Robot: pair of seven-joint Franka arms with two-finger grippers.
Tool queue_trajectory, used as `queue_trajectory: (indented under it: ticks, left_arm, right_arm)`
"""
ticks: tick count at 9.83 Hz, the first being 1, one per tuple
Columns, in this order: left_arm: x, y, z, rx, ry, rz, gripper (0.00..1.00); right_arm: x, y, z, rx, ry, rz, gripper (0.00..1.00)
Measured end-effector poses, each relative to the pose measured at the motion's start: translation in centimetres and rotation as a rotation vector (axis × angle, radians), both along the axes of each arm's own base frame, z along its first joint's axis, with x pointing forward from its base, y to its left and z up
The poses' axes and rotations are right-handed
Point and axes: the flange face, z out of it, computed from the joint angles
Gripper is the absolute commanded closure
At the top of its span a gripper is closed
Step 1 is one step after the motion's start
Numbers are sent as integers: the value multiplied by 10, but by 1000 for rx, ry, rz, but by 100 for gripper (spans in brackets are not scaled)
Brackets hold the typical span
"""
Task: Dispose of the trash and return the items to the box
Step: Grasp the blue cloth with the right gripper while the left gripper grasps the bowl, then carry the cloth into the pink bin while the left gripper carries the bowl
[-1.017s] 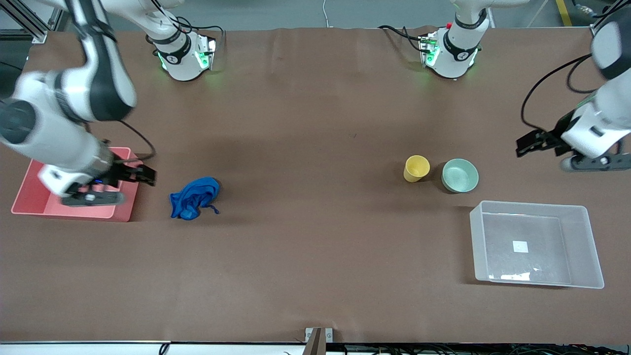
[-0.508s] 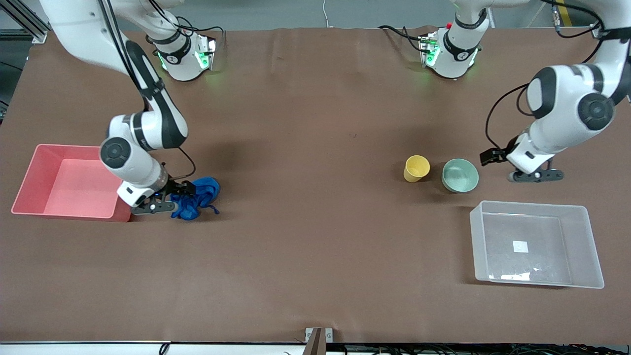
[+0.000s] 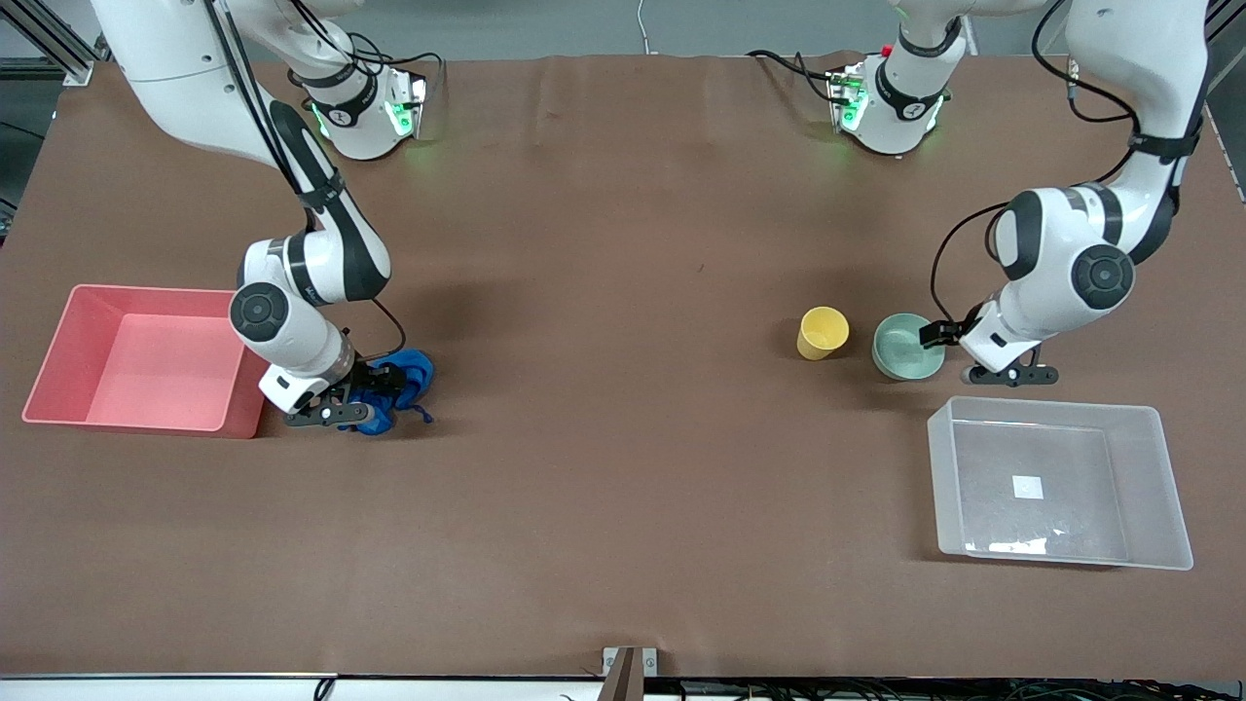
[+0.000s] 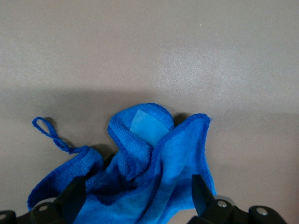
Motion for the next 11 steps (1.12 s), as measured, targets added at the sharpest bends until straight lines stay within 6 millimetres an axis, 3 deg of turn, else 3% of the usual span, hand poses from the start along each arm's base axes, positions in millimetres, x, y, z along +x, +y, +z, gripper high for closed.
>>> queue_trajectory:
  ticks: [2, 3, 4, 5, 9, 11]
  left_arm:
    - [2, 0, -15, 1, -16, -1, 69]
    - [2, 0, -18, -1, -19, 3, 79]
    - [1, 0, -20, -11, -16, 20, 84]
    - [0, -1, -22, -23, -12, 38, 96]
    - [-1, -4, -13, -36, -21, 48, 99]
    - [-6, -5, 20, -44, 2, 46, 99]
  right_arm:
    - [0, 1, -5, 5, -23, 2, 1]
    - [-4, 1, -14, 5, -25, 4, 22]
    - [-6, 2, -21, 5, -20, 6, 61]
    - [-8, 3, -23, 7, -18, 8, 98]
    - [-4, 5, -14, 9, -19, -37, 99]
    - [2, 6, -6, -8, 55, -65, 100]
